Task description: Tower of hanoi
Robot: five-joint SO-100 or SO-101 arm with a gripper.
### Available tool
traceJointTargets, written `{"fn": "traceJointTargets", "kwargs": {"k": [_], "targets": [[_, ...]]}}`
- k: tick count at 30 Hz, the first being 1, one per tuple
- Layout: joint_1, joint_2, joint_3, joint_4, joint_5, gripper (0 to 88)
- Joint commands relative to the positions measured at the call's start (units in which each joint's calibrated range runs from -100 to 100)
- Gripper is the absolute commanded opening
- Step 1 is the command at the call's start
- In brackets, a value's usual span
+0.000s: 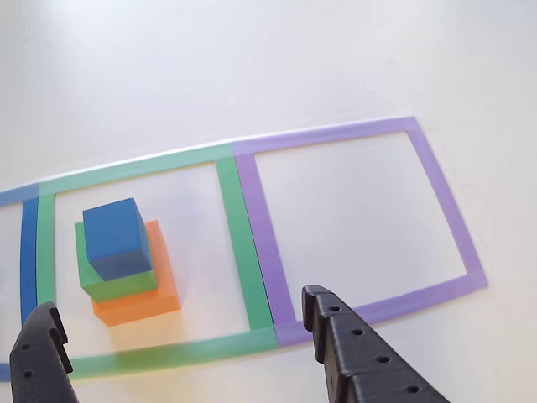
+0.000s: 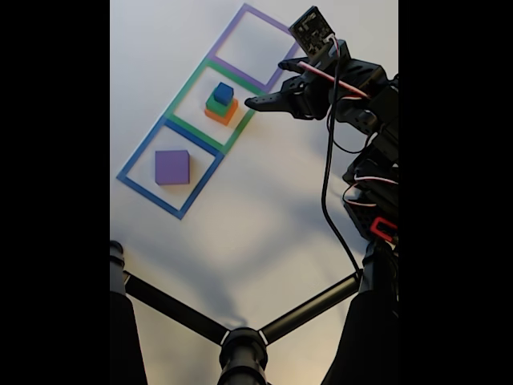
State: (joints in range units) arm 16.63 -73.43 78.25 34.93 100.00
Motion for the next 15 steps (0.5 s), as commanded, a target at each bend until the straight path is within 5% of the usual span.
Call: {"fn": "traceJointTargets", "kwargs": {"k": [1,15], "targets": [[-1.9,-1.2,5.2,-11.8,0.0,34.7],[-7.7,5.5,13.7,-30.6,0.0,36.6]]}}
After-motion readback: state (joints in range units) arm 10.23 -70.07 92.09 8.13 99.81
